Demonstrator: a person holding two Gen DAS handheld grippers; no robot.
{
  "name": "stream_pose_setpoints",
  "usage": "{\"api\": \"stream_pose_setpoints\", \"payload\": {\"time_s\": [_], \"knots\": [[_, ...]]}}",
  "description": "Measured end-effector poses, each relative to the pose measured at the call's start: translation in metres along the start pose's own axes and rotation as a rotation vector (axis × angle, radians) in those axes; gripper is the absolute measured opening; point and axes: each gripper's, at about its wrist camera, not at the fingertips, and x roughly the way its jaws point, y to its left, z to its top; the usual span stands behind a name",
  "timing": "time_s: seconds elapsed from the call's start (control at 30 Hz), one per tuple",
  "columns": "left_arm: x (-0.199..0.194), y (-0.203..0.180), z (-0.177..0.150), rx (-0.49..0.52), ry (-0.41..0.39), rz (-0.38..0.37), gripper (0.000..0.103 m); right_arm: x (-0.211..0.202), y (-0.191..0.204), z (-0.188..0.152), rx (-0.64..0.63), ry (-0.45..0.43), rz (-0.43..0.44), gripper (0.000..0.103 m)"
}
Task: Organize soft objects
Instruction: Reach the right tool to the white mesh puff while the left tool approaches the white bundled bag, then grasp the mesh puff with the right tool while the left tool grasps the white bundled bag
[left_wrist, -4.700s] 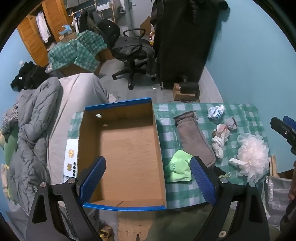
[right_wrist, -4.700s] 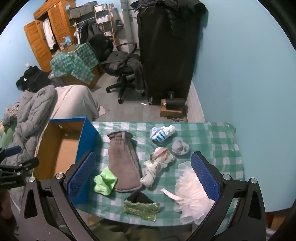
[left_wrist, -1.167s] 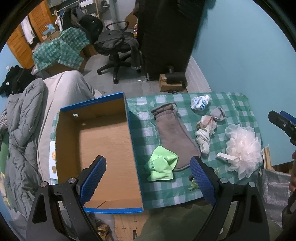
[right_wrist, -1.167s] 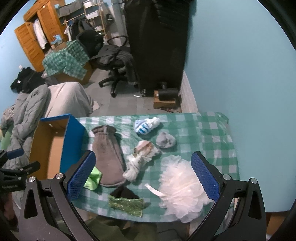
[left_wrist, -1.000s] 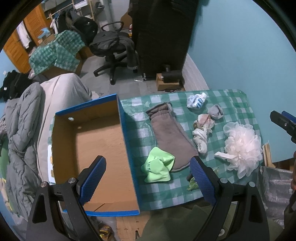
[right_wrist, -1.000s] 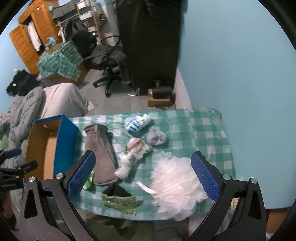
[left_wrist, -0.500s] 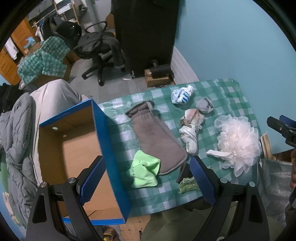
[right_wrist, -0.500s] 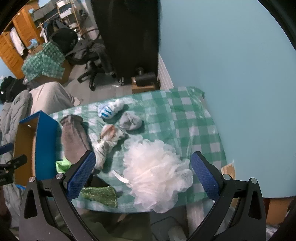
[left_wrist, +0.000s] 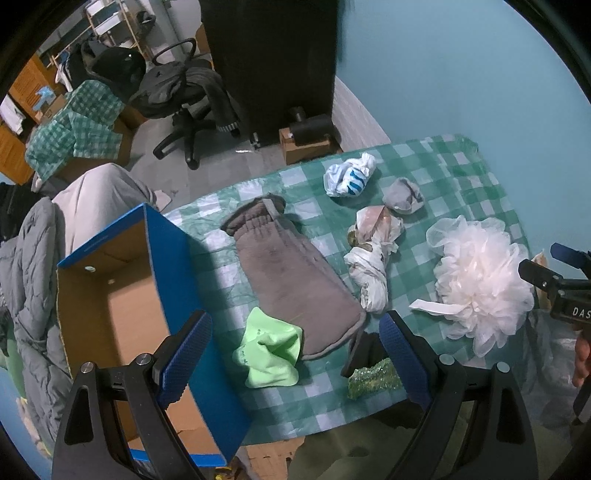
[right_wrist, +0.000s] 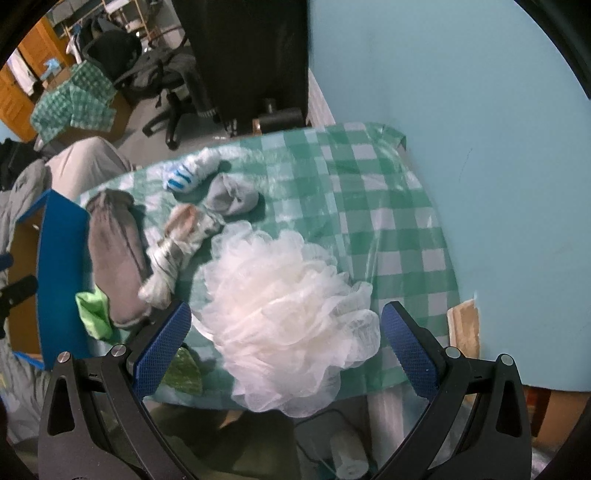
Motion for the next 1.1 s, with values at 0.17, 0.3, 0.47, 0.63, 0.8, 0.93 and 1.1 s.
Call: {"api": "stream_pose_setpoints", "payload": {"time_s": [0.17,0.3,0.47,0.63,0.8,0.93,1.1], "knots": [[0.015,-0.015,0.004,0.025,0.019,0.008,0.093,0.02,-0.002,-0.005,-0.026,0.041,0.004,0.102],[0.028,-0.023,0.008,0.032,0.035,0.005,0.093,0.031,-0.001,-0.007,-0.048,0.063,0.016,0.102],[0.043,-0.034,0.012,0.046,0.05,0.023,0.093,0.05,0.002,-0.009,-0.071,0.097,0.023,0.102],[0.059,-0.041,0.016,0.052,0.071,0.023,0.093,0.072,0.005,-0.009,-0.096,0.123,0.02,0.102],[0.074,-0.042,0.02,0.033,0.099,0.012,0.093,0.093,0.01,-0.01,-0.117,0.162,0.033,0.102],[0.086,-0.047,0.026,0.04,0.113,0.02,0.093,0.109,0.01,-0.015,-0.132,0.194,0.05,0.102],[0.103,-0.054,0.034,0.048,0.147,0.024,0.093,0.118,0.007,-0.019,-0.161,0.203,0.066,0.102]]}}
